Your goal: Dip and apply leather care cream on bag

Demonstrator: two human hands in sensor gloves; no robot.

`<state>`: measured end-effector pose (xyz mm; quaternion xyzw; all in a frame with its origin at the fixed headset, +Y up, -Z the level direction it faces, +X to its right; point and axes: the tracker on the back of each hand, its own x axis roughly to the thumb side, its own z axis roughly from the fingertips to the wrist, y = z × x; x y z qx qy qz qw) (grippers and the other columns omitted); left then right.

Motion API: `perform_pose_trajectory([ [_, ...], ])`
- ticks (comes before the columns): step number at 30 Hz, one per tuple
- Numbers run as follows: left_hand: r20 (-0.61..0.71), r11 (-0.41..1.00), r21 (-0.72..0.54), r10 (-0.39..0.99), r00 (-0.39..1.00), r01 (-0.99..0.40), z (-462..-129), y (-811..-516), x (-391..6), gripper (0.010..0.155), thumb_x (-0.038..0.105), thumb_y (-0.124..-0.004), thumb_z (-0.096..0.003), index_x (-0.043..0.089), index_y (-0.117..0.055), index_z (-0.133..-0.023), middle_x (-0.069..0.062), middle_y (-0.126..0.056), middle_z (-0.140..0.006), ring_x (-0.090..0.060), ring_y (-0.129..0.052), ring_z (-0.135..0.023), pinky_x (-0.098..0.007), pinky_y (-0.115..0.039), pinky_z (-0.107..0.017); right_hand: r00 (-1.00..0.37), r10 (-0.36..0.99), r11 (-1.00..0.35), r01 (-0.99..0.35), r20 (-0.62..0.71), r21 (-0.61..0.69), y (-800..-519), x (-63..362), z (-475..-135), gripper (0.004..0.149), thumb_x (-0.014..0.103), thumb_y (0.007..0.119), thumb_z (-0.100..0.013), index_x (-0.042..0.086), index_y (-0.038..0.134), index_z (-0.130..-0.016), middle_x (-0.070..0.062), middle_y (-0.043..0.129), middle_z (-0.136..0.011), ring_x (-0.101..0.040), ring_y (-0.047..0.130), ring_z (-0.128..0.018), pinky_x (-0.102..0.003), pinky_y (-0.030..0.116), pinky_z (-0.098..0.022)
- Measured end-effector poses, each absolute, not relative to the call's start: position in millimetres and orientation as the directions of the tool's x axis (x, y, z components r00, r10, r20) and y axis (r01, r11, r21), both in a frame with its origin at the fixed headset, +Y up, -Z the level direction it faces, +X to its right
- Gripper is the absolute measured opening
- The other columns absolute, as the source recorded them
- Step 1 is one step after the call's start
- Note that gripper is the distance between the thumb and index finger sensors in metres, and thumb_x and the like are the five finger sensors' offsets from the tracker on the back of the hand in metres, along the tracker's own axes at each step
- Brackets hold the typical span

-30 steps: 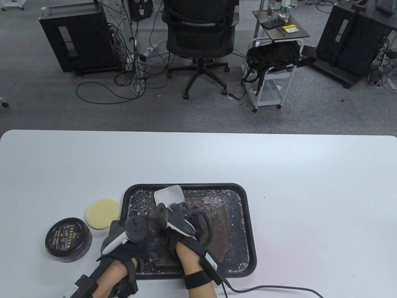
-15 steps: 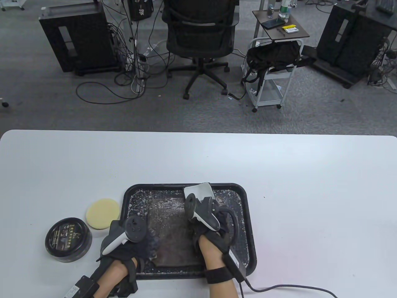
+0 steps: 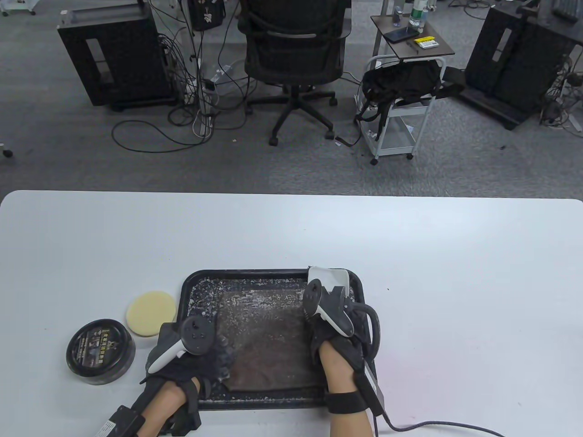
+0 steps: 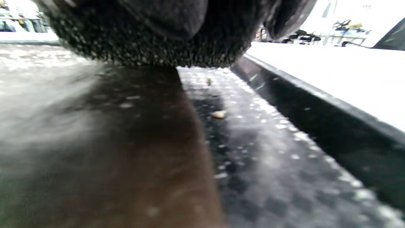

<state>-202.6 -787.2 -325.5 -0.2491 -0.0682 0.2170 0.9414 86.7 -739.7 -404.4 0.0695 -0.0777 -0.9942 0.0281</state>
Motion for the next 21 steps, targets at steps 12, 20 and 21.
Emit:
perform_pose_trajectory([
  [12, 0.027, 0.765, -0.509, 0.473, 0.881, -0.395, -324.8, -788.9, -204.4, 0.051, 0.041, -0.083, -0.0389, 0.038, -0.073, -0.089, 0.016, -0.052, -0.105, -0.019, -0.042, -0.103, -0.051, -0.040, -0.075, -0.998, -0.040, -0.991, 0.034, -0.041, 0.126, -743.7, 69.6, -388.0, 0.056, 0.016, 0.076, -0.038, 0.021, 0.072, -0.094, -0.012, 0.073, -0.100, -0.038, 0.080, -0.090, -0.055, 0.068, -0.065],
  [20, 0.027, 0.757, -0.519, 0.479, 0.877, -0.397, -324.4, -789.7, -205.2, 0.052, 0.041, -0.083, -0.0390, 0.038, -0.071, -0.090, 0.015, -0.050, -0.105, -0.019, -0.040, -0.103, -0.051, -0.038, -0.075, -0.995, -0.054, -0.990, 0.065, 0.085, 0.126, -746.5, 22.0, -373.9, 0.057, 0.017, 0.076, -0.039, 0.023, 0.073, -0.095, -0.014, 0.069, -0.101, -0.041, 0.074, -0.091, -0.056, 0.065, -0.066],
  [21, 0.028, 0.757, -0.520, 0.479, 0.877, -0.396, -324.4, -789.7, -205.2, 0.052, 0.041, -0.083, -0.0389, 0.038, -0.071, -0.090, 0.015, -0.050, -0.105, -0.019, -0.040, -0.103, -0.051, -0.038, -0.075, -0.993, -0.060, -0.989, 0.073, 0.100, 0.129, -747.6, 17.5, -372.8, 0.056, 0.018, 0.076, -0.039, 0.024, 0.073, -0.095, -0.013, 0.069, -0.101, -0.040, 0.072, -0.091, -0.056, 0.064, -0.067],
])
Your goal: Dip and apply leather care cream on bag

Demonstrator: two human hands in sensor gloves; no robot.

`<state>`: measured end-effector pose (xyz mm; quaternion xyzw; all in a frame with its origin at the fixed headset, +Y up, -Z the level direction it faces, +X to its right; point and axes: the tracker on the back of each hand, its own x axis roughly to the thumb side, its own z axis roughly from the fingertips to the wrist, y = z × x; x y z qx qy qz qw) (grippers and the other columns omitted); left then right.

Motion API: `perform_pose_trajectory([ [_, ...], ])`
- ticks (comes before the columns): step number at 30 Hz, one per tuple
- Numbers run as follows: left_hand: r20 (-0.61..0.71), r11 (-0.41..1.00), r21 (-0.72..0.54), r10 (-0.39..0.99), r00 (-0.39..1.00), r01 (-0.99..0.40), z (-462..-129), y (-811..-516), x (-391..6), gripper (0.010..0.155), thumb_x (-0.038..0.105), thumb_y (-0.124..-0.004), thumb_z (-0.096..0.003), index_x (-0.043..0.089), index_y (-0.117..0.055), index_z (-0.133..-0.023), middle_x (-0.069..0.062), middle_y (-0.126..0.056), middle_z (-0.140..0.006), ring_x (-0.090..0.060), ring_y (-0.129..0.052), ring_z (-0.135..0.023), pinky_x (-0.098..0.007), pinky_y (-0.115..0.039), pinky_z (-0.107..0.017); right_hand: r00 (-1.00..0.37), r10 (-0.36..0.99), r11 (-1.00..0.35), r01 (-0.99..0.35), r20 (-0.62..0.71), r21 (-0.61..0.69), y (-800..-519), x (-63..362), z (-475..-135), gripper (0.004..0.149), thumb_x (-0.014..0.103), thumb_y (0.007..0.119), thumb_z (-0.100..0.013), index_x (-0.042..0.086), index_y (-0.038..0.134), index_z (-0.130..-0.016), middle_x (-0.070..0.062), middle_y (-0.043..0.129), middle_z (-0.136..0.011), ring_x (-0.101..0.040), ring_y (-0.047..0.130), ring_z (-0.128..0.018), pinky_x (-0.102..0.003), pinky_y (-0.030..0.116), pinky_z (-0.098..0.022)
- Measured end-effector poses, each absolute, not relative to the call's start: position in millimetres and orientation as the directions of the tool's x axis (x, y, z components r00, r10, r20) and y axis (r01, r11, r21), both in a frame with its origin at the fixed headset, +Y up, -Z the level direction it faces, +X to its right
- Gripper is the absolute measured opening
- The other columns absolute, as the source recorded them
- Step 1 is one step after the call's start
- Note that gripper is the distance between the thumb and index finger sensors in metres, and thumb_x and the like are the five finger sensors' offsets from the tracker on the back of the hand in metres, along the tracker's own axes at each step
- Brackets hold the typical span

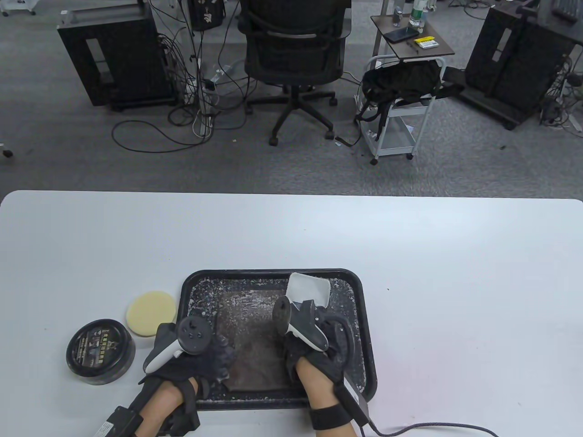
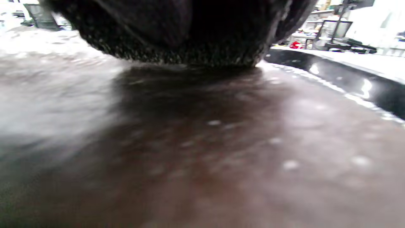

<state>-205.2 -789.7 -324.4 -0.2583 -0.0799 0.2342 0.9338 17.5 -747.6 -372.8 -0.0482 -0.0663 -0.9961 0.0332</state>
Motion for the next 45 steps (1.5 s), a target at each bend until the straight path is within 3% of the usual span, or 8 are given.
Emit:
perform_pose_trajectory([
  [3, 0.024, 0.751, -0.522, 0.486, 0.873, -0.404, -324.2, -790.2, -205.4, 0.052, 0.040, -0.083, -0.0387, 0.038, -0.071, -0.090, 0.015, -0.049, -0.105, -0.019, -0.039, -0.103, -0.051, -0.037, -0.075, -0.987, -0.004, -0.982, 0.035, 0.160, 0.187, -753.6, -1.3, -369.4, 0.057, 0.019, 0.074, -0.041, 0.025, 0.070, -0.097, -0.012, 0.066, -0.103, -0.039, 0.068, -0.094, -0.056, 0.061, -0.068],
  [11, 0.024, 0.739, -0.536, 0.497, 0.867, -0.408, -325.1, -790.6, -206.5, 0.053, 0.040, -0.083, -0.0388, 0.037, -0.071, -0.090, 0.015, -0.049, -0.105, -0.019, -0.038, -0.103, -0.050, -0.036, -0.075, -0.960, 0.067, -0.984, -0.020, 0.271, 0.174, -756.8, -42.4, -361.9, 0.056, 0.020, 0.074, -0.041, 0.027, 0.070, -0.097, -0.009, 0.065, -0.105, -0.038, 0.067, -0.095, -0.056, 0.060, -0.069],
  [19, 0.028, 0.738, -0.541, 0.494, 0.869, -0.402, -325.2, -790.8, -206.6, 0.053, 0.040, -0.083, -0.0387, 0.038, -0.070, -0.090, 0.015, -0.048, -0.105, -0.018, -0.038, -0.103, -0.050, -0.035, -0.075, -0.872, 0.158, -0.983, -0.096, 0.464, 0.154, -756.6, -65.5, -362.6, 0.055, 0.019, 0.075, -0.041, 0.032, 0.075, -0.094, -0.002, 0.070, -0.104, -0.033, 0.068, -0.096, -0.053, 0.058, -0.071],
  [22, 0.025, 0.740, -0.541, 0.490, 0.872, -0.400, -325.7, -790.5, -206.6, 0.052, 0.040, -0.083, -0.0388, 0.038, -0.070, -0.090, 0.015, -0.049, -0.105, -0.018, -0.038, -0.103, -0.050, -0.036, -0.075, -0.867, 0.173, -0.979, -0.097, 0.467, 0.182, -757.6, -62.9, -366.1, 0.054, 0.017, 0.075, -0.040, 0.033, 0.077, -0.092, 0.001, 0.070, -0.104, -0.032, 0.067, -0.097, -0.054, 0.056, -0.071],
  [33, 0.036, 0.761, -0.524, 0.469, 0.883, -0.383, -325.8, -788.4, -204.1, 0.053, 0.039, -0.083, -0.0389, 0.037, -0.071, -0.090, 0.015, -0.051, -0.106, -0.020, -0.041, -0.104, -0.052, -0.038, -0.076, -0.881, -0.002, -0.989, 0.071, 0.474, 0.127, -755.7, -42.1, -366.9, 0.054, 0.017, 0.076, -0.039, 0.035, 0.078, -0.090, 0.003, 0.071, -0.103, -0.028, 0.071, -0.096, -0.053, 0.059, -0.070],
  [45, 0.045, 0.753, -0.540, 0.473, 0.880, -0.377, -328.5, -788.3, -202.9, 0.055, 0.041, -0.082, -0.0397, 0.036, -0.069, -0.093, 0.013, -0.047, -0.108, -0.023, -0.039, -0.104, -0.054, -0.038, -0.076, -0.898, -0.087, -0.980, 0.154, 0.431, 0.124, -752.1, 7.2, -361.4, 0.054, 0.016, 0.076, -0.039, 0.035, 0.077, -0.090, 0.003, 0.071, -0.103, -0.028, 0.071, -0.095, -0.055, 0.061, -0.069],
])
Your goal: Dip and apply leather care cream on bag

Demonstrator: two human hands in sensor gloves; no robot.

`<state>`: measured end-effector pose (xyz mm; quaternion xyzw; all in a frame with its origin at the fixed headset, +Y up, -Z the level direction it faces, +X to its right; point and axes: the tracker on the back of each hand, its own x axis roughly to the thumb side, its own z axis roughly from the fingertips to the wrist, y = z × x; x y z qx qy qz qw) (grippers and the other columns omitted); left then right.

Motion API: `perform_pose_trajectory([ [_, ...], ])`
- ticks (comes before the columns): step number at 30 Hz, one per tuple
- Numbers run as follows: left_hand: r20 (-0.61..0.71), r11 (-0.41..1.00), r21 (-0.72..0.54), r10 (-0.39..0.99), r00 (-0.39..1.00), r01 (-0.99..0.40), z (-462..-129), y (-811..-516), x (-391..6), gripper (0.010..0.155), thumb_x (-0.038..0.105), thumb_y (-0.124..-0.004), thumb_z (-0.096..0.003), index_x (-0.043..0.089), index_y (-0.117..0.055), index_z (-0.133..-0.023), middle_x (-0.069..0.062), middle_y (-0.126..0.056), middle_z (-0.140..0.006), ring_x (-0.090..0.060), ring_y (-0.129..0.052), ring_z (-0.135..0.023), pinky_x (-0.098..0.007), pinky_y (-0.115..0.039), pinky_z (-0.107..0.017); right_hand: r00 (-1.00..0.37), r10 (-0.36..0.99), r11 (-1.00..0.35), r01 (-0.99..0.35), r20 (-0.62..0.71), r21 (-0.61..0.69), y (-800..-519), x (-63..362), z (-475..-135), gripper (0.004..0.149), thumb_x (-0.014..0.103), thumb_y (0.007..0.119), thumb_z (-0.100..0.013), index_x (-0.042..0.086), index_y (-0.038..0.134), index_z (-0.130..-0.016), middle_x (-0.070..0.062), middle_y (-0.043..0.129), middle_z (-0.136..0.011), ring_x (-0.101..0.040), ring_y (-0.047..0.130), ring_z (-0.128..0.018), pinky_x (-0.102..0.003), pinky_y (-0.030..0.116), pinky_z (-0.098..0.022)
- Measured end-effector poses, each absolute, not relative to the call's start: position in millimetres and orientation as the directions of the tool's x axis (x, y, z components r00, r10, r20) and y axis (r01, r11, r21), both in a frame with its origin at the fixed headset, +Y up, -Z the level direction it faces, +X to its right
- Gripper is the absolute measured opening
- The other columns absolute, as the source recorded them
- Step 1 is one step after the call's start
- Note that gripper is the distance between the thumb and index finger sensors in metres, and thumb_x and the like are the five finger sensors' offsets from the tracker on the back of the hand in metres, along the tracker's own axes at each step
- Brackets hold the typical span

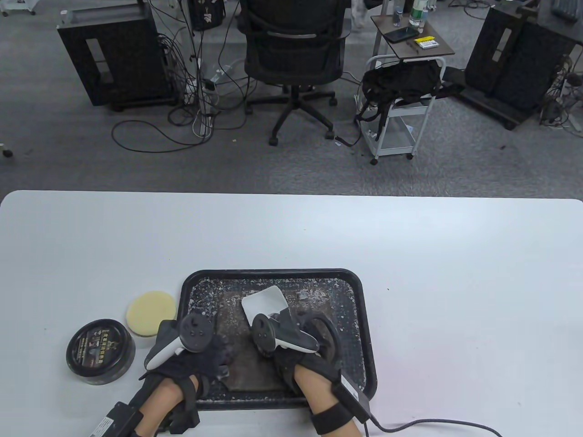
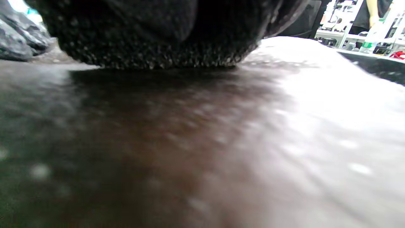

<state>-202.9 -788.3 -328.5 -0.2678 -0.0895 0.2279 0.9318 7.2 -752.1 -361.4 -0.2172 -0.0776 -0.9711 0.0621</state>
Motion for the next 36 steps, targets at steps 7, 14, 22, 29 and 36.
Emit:
perform_pose_trajectory([
  [7, 0.057, 0.769, -0.532, 0.450, 0.891, -0.354, -328.4, -790.5, -200.8, 0.059, 0.042, -0.082, -0.0397, 0.038, -0.064, -0.096, 0.013, -0.039, -0.109, -0.024, -0.031, -0.105, -0.054, -0.034, -0.076, -0.921, -0.091, -0.983, 0.145, 0.379, 0.115, -748.8, 46.8, -357.2, 0.054, 0.017, 0.075, -0.040, 0.035, 0.076, -0.090, 0.003, 0.070, -0.103, -0.028, 0.069, -0.097, -0.056, 0.060, -0.070],
  [14, 0.047, 0.772, -0.516, 0.459, 0.887, -0.372, -327.2, -791.8, -201.2, 0.059, 0.043, -0.082, -0.0393, 0.039, -0.064, -0.095, 0.010, -0.031, -0.110, -0.026, -0.026, -0.106, -0.054, -0.032, -0.077, -0.946, -0.124, -0.976, 0.172, 0.300, 0.137, -742.5, 67.9, -356.3, 0.054, 0.017, 0.075, -0.040, 0.035, 0.077, -0.090, 0.002, 0.069, -0.104, -0.028, 0.067, -0.097, -0.057, 0.060, -0.070],
  [22, 0.045, 0.776, -0.505, 0.462, 0.886, -0.379, -324.5, -791.4, -199.0, 0.059, 0.042, -0.082, -0.0396, 0.037, -0.063, -0.095, 0.008, -0.032, -0.111, -0.028, -0.028, -0.106, -0.055, -0.032, -0.076, -0.978, -0.088, -0.973, 0.125, 0.188, 0.194, -736.9, 91.9, -356.0, 0.055, 0.017, 0.075, -0.040, 0.028, 0.075, -0.093, -0.010, 0.071, -0.101, -0.037, 0.076, -0.091, -0.056, 0.068, -0.065],
  [29, 0.082, 0.813, -0.484, 0.411, 0.908, -0.325, -320.7, -791.5, -192.6, 0.060, 0.041, -0.081, -0.0398, 0.036, -0.058, -0.095, 0.004, -0.031, -0.111, -0.031, -0.028, -0.106, -0.057, -0.034, -0.076, -0.986, -0.032, -0.974, 0.067, 0.162, 0.217, -741.3, 91.3, -352.6, 0.055, 0.019, 0.076, -0.040, 0.021, 0.072, -0.095, -0.017, 0.072, -0.098, -0.041, 0.080, -0.087, -0.056, 0.071, -0.062],
  [36, 0.093, 0.825, -0.474, 0.394, 0.914, -0.307, -319.4, -793.5, -191.4, 0.068, 0.042, -0.080, -0.0395, 0.030, -0.047, -0.098, 0.003, -0.028, -0.111, -0.031, -0.027, -0.106, -0.056, -0.033, -0.076, -0.969, -0.141, -0.971, 0.176, 0.203, 0.161, -746.2, 61.7, -342.0, 0.057, 0.019, 0.076, -0.039, 0.014, 0.070, -0.095, -0.024, 0.071, -0.094, -0.047, 0.080, -0.083, -0.059, 0.072, -0.060],
])
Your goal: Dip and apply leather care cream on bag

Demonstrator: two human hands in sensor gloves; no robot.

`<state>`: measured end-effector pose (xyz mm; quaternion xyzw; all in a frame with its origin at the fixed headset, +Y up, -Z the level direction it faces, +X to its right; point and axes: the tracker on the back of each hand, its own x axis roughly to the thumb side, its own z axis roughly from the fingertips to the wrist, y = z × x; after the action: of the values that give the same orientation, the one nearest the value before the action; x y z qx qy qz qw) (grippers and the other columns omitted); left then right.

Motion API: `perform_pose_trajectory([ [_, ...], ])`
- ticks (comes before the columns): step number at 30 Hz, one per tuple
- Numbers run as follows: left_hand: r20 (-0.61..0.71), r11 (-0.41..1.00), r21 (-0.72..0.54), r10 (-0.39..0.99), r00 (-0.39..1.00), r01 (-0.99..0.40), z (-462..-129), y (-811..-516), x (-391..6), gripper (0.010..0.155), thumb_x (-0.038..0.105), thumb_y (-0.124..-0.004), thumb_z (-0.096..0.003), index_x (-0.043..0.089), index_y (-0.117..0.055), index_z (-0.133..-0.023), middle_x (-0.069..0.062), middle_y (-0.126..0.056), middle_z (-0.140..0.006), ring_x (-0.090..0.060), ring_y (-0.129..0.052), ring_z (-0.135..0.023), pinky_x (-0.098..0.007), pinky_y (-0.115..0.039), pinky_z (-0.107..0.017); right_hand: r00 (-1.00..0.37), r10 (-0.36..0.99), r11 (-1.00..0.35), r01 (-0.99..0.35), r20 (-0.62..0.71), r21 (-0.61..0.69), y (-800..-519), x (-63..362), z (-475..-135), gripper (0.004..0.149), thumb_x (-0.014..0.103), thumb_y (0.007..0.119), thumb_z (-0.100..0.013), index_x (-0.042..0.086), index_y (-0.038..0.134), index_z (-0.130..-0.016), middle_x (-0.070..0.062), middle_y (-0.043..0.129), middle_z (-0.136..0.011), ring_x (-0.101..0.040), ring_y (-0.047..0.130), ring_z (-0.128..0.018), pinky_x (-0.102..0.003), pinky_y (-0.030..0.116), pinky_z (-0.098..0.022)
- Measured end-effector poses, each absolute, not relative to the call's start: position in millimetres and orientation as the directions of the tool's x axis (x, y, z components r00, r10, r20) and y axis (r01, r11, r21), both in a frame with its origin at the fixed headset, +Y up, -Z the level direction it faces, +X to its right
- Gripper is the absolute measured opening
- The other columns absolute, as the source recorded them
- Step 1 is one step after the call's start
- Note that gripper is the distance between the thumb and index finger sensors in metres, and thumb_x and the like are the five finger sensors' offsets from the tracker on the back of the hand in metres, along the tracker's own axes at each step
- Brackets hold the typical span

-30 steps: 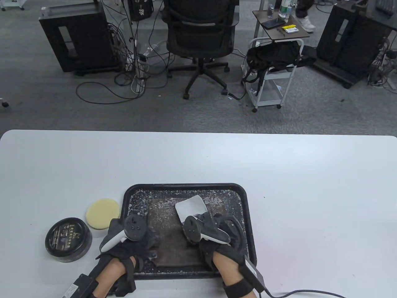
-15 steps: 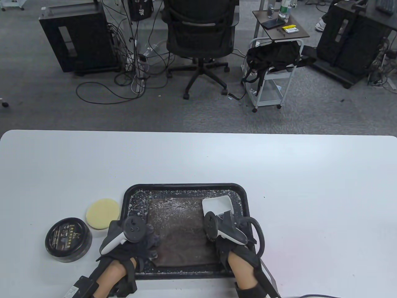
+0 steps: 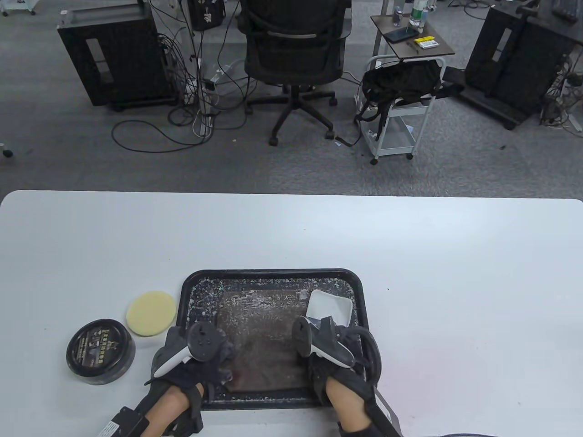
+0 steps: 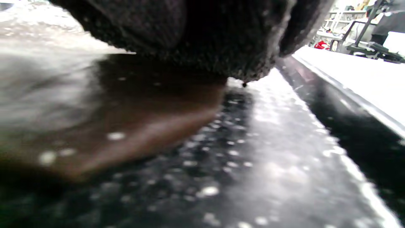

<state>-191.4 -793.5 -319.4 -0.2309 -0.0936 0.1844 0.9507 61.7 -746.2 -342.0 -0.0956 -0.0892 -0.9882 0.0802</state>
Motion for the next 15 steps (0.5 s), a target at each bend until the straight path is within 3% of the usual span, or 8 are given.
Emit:
perform_pose_trajectory([
  [6, 0.070, 0.810, -0.482, 0.416, 0.907, -0.335, -318.3, -795.6, -191.9, 0.083, 0.042, -0.080, -0.0398, 0.028, -0.025, -0.101, 0.000, -0.017, -0.110, -0.030, -0.023, -0.106, -0.055, -0.029, -0.077, -0.951, -0.170, -0.965, 0.214, 0.260, 0.153, -751.5, 30.1, -328.9, 0.058, 0.019, 0.076, -0.039, 0.010, 0.068, -0.096, -0.027, 0.069, -0.093, -0.051, 0.079, -0.080, -0.060, 0.073, -0.058],
  [15, 0.052, 0.784, -0.508, 0.442, 0.896, -0.357, -320.7, -798.7, -197.6, 0.091, 0.045, -0.080, -0.0397, 0.030, -0.012, -0.099, 0.000, -0.008, -0.109, -0.028, -0.017, -0.105, -0.051, -0.024, -0.077, -0.936, -0.109, -0.976, 0.165, 0.334, 0.145, -756.1, -4.3, -317.7, 0.058, 0.020, 0.075, -0.040, 0.015, 0.068, -0.097, -0.023, 0.067, -0.096, -0.049, 0.073, -0.085, -0.060, 0.068, -0.061],
])
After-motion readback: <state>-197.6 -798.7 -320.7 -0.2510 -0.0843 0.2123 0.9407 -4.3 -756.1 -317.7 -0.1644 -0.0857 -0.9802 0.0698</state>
